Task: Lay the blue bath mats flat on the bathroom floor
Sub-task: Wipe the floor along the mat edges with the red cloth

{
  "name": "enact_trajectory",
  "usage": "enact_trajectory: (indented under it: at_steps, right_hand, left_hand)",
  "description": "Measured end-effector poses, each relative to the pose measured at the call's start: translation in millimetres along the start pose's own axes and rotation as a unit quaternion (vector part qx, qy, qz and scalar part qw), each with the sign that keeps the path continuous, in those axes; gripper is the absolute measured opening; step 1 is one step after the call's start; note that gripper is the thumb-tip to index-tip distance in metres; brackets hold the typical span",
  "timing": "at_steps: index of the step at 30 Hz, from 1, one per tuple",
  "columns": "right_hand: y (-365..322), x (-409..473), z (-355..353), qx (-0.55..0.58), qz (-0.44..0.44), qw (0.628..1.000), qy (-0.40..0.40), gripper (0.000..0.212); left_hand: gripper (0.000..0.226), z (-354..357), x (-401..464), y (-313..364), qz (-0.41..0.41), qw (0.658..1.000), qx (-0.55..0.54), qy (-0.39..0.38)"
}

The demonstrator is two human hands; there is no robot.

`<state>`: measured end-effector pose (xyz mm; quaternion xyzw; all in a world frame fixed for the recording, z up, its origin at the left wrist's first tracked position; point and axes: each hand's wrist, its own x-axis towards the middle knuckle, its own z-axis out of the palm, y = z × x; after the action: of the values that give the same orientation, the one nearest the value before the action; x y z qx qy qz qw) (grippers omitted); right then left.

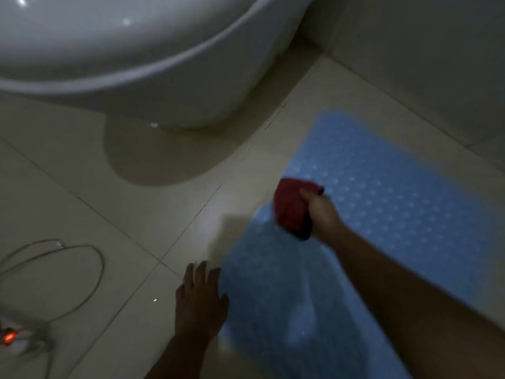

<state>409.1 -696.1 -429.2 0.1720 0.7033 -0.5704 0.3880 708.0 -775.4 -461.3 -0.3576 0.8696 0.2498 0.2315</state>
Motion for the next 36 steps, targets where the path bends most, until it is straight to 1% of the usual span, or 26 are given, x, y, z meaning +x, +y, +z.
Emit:
enact_trajectory:
  at_steps: [1, 2, 3, 4, 5, 6, 7, 8, 9, 10, 12, 13, 14, 17, 18, 20, 21, 23, 25, 27, 28, 30, 32, 33, 34, 36]
  right_hand:
    - [-12.5, 35.1, -1.7, -0.088, -0.082, 0.993, -0.011, 0.026]
    - [-25.9, 63.0, -1.9, -0.191, -0.155, 0.969, -0.02, 0.024]
    - [-30.5, 86.7, -1.6, -0.312, -0.207, 0.927, -0.024, 0.025]
    - [-29.9, 102.6, 0.8, -0.443, -0.252, 0.86, -0.021, 0.029]
    - [-12.1, 113.6, 7.9, -0.56, -0.262, 0.786, -0.02, 0.036]
    - [17.7, 118.8, 18.4, -0.63, -0.284, 0.723, -0.016, 0.046]
    - [51.1, 112.9, 31.2, -0.671, -0.311, 0.673, 0.006, 0.057]
    - [86.5, 98.1, 46.7, -0.689, -0.35, 0.634, 0.032, 0.068]
    - [123.1, 84.2, 58.6, -0.692, -0.386, 0.609, 0.031, 0.075]
    - [156.2, 63.2, 68.0, -0.687, -0.413, 0.598, 0.019, 0.078]
    - [202.3, 23.8, 81.9, -0.658, -0.437, 0.612, -0.045, 0.077]
    - [218.0, 6.3, 85.7, -0.653, -0.443, 0.608, -0.087, 0.076]
    - [227.1, -7.8, 88.4, -0.662, -0.456, 0.58, -0.13, 0.075]
    - [235.1, -11.2, 80.1, -0.692, -0.52, 0.435, -0.248, 0.065]
    - [227.1, -3.6, 74.7, -0.694, -0.521, 0.411, -0.279, 0.063]
    - [202.2, 20.1, 66.1, -0.694, -0.536, 0.394, -0.278, 0.064]
    - [185.8, 34.7, 62.7, -0.697, -0.538, 0.406, -0.245, 0.064]
    - [146.1, 63.2, 57.9, -0.702, -0.517, 0.474, -0.126, 0.058]
    - [107.0, 84.2, 52.3, -0.716, -0.429, 0.55, -0.022, 0.055]
    - [79.7, 95.7, 48.6, -0.726, -0.342, 0.596, 0.002, 0.053]
    - [75.1, 95.3, 52.0, -0.727, -0.336, 0.599, 0.011, 0.052]
    - [81.8, 83.3, 65.6, -0.707, -0.358, 0.609, 0.02, 0.054]
    - [109.8, 58.6, 87.5, -0.664, -0.398, 0.632, -0.018, 0.058]
    - [128.5, 40.0, 97.8, -0.648, -0.43, 0.626, -0.06, 0.06]
    - [150.9, 20.1, 105.8, -0.639, -0.467, 0.599, -0.121, 0.061]
    - [196.8, -13.1, 110.5, -0.643, -0.532, 0.486, -0.258, 0.06]
  left_hand:
    - [0.063, 15.7, 14.7, -8.8, 0.011, 1.0, 0.011, 0.025]
    - [0.065, 27.9, 26.2, -17.5, 0.019, 0.998, 0.014, 0.054]
    - [0.066, 39.7, 34.8, -26.4, 0.025, 0.996, 0.01, 0.08]
    - [0.068, 45.3, 39.1, -33.3, 0.025, 0.995, 0.009, 0.095]
    - [0.07, 53.1, 42.5, -42.5, 0.027, 0.993, 0.014, 0.116]
    - [0.073, 60.7, 43.9, -52.8, 0.026, 0.991, 0.021, 0.132]
    - [0.077, 66.6, 44.1, -61.9, 0.022, 0.988, 0.029, 0.148]
    - [0.082, 71.0, 44.1, -70.6, 0.009, 0.987, 0.035, 0.157]
    - [0.089, 74.4, 42.6, -77.9, -0.013, 0.986, 0.035, 0.161]
    - [0.097, 75.8, 40.4, -82.1, -0.04, 0.985, 0.03, 0.164]
    - [0.112, 76.5, 36.9, -86.6, -0.085, 0.981, 0.009, 0.176]
    - [0.119, 74.8, 36.0, -87.1, -0.095, 0.979, 0.003, 0.178]
    - [0.123, 72.1, 35.4, -87.2, -0.102, 0.979, -0.002, 0.179]
    - [0.128, 68.5, 34.9, -86.7, -0.107, 0.979, -0.025, 0.172]
    - [0.127, 68.6, 35.6, -86.4, -0.105, 0.98, -0.029, 0.168]
    - [0.122, 72.5, 36.2, -88.8, -0.094, 0.98, -0.023, 0.171]
    - [0.121, 74.4, 36.9, -90.5, -0.091, 0.981, -0.017, 0.17]
    - [0.119, 77.6, 36.2, -94.3, -0.087, 0.983, -0.005, 0.164]
    - [0.117, 80.9, 34.8, -96.6, -0.085, 0.983, 0.003, 0.165]
    - [0.117, 81.6, 35.1, -96.4, -0.087, 0.982, 0.002, 0.167]
    - [0.117, 81.3, 34.7, -97.3, -0.088, 0.982, 0.001, 0.167]
    - [0.116, 80.0, 35.4, -96.7, -0.086, 0.983, 0.0, 0.164]
    - [0.117, 78.7, 34.6, -97.1, -0.087, 0.983, -0.003, 0.159]
    - [0.118, 78.4, 34.2, -97.7, -0.089, 0.984, -0.007, 0.153]
    - [0.119, 77.7, 33.8, -98.2, -0.094, 0.984, -0.012, 0.15]
    - [0.115, 78.6, 33.7, -100.6, -0.098, 0.982, -0.024, 0.162]
